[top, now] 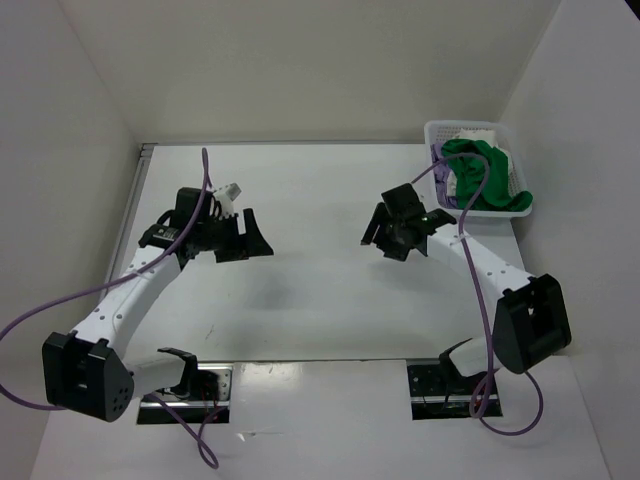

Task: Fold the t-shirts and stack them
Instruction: Grab crumpled tshirt from bin with the right arm

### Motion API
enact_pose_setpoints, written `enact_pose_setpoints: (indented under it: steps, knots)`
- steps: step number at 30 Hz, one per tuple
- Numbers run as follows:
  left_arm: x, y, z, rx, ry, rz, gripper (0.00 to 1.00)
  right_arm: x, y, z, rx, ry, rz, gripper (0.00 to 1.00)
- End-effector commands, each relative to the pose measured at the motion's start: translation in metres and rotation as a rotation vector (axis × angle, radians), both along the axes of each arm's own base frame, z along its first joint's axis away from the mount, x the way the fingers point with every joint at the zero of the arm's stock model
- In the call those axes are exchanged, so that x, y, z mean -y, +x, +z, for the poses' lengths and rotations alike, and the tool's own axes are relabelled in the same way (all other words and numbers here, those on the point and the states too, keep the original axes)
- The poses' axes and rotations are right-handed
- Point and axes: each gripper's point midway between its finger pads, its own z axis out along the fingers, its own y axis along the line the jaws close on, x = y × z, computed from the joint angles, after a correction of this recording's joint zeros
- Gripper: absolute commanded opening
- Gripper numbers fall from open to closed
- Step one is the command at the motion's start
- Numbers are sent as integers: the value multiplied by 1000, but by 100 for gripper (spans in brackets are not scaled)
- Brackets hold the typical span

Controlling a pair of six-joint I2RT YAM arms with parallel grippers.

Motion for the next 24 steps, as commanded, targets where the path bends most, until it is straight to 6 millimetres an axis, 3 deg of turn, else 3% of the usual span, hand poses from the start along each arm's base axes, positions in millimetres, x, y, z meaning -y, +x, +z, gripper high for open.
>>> enact_pose_setpoints:
  steps: [1,4,5,9,10,11,14,15,19,21,22,24]
  knots:
    - [10,0,7,40,-45,-59,89,8,15,31,94,0,-43,72]
    - [16,0,13,60,-76,-85,91,25,27,44,127,3,-88,70]
    - [19,1,14,63,-92,-100,91,28,35,58,169,20,-104,65]
    - [29,-1,18,74,-128,-130,84,69,61,78,223,-4,-203,35]
    - [34,-2,21,85,-141,-152,80,80,68,89,255,-17,-225,25]
    - [37,-3,22,82,-162,-158,69,92,74,92,263,-35,-251,19]
    - [45,-6,29,99,-185,-177,52,151,95,105,291,-110,-377,2]
    - [45,-6,29,99,-185,-177,41,182,104,110,296,-129,-443,2]
    - [44,-9,35,127,-173,-170,22,247,121,112,295,-228,-574,0]
    - [45,-13,35,124,-173,-167,19,260,128,117,304,-286,-611,2]
    - [44,-17,28,110,-170,-166,19,265,134,110,292,-311,-616,6]
    - [47,-18,31,127,-180,-171,21,277,139,111,290,-366,-647,25]
